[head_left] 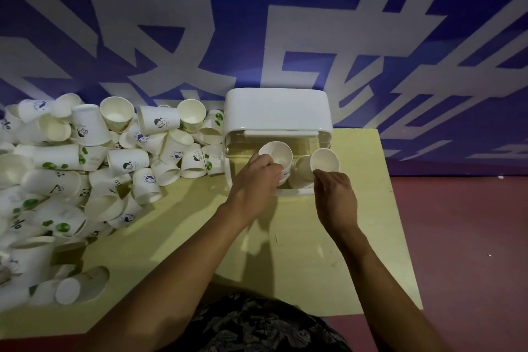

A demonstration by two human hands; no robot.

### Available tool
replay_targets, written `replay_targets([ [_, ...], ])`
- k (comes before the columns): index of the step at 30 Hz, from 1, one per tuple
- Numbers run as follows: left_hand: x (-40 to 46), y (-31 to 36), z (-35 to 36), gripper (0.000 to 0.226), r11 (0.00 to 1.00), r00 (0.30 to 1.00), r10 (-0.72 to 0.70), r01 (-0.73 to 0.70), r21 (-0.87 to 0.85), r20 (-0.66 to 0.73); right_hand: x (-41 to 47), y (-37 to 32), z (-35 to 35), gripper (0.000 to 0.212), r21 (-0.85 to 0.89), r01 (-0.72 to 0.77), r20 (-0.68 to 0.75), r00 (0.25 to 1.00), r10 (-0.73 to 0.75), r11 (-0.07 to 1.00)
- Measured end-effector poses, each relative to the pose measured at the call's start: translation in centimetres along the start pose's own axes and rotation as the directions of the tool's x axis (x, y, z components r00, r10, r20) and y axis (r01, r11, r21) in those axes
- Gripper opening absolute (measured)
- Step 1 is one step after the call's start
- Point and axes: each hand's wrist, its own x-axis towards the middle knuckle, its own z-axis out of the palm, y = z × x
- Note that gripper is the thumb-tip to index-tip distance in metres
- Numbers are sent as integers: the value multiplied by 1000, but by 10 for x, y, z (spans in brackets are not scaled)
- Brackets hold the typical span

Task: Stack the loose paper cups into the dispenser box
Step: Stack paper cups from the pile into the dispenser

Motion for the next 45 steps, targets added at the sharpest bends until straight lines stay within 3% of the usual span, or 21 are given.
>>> replay_targets([
  [4,11,1,18,15,994,994,-73,66,90,79,10,13,10,17,-34,109,95,990,-105,993],
  [8,20,0,33,20,958,977,-106,50,283,187,18,24,22,19,-102,174,194,969,-152,980],
  [12,27,-3,46,20,960,964,-163,105,261,211,25,31,26,14,-116,216,225,956,-186,970],
  [15,24,-1,46,24,985,983,-132,115,131,125,28,29,27,9,-124,218,205,960,-190,968],
  [18,13,-4,34,21,979,975,-193,183,-95,-114,30,16,21,16,-62,198,121,974,-189,978],
  [21,-6,-28,23,13,884,887,-410,330,-330,-213,30,-15,21,13,176,202,86,972,-219,964],
  [25,-36,-75,2,10,755,749,-617,477,-450,-241,25,-64,47,18,396,88,244,950,-197,914],
  [30,-65,-154,-28,10,448,463,-872,625,-639,-158,23,-117,91,15,420,-80,464,875,-139,904],
  [33,-71,-190,-53,23,414,346,-909,679,-607,-233,29,-146,113,17,390,-128,522,846,-105,912],
  [36,-72,-221,-75,39,406,300,-913,735,-543,-277,44,-174,131,27,380,-161,525,848,-69,911],
  [39,-72,-248,-84,48,412,327,-911,739,-533,-252,62,-201,148,37,357,-178,515,856,-34,917],
  [45,-67,-269,-87,22,305,339,-937,668,-678,-86,90,-240,179,46,293,-240,548,835,44,925],
])
